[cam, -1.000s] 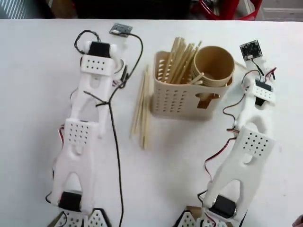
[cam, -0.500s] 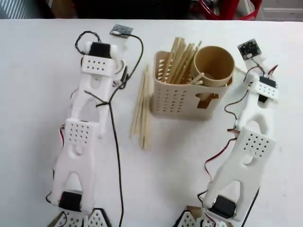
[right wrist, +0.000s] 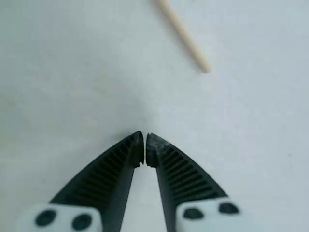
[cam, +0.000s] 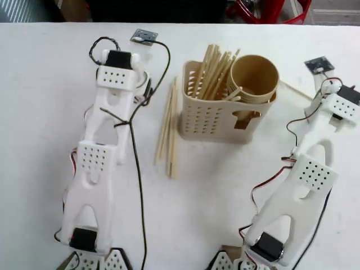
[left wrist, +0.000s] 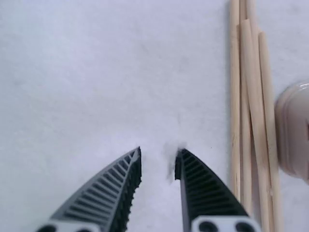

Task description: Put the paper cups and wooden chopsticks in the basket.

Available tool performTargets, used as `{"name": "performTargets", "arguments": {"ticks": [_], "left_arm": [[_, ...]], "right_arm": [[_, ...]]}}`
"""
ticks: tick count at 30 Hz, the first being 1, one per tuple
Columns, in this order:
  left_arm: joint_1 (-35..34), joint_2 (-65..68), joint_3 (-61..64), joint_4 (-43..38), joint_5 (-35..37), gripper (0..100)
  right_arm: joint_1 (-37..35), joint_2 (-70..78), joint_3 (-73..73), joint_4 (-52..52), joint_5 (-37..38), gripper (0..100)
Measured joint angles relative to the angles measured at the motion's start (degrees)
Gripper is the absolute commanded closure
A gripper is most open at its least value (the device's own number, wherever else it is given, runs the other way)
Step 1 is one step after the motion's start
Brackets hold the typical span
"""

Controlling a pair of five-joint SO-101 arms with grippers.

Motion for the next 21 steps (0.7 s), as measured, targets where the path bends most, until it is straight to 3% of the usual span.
{"name": "performTargets", "arguments": {"ticks": [5, 18, 21], "left_arm": [[0.0, 0.1, 0.0, 0.0, 0.0, 87], [0.0, 0.1, 0.0, 0.0, 0.0, 87], [0.0, 0.1, 0.0, 0.0, 0.0, 87]], "right_arm": [[-2.8, 1.5, -4.8, -2.8, 0.0, 79.7], [-6.2, 12.8, -6.7, -20.6, 0.1, 79.8], [-6.2, 13.2, -6.8, -21.0, 0.1, 84.8]]}}
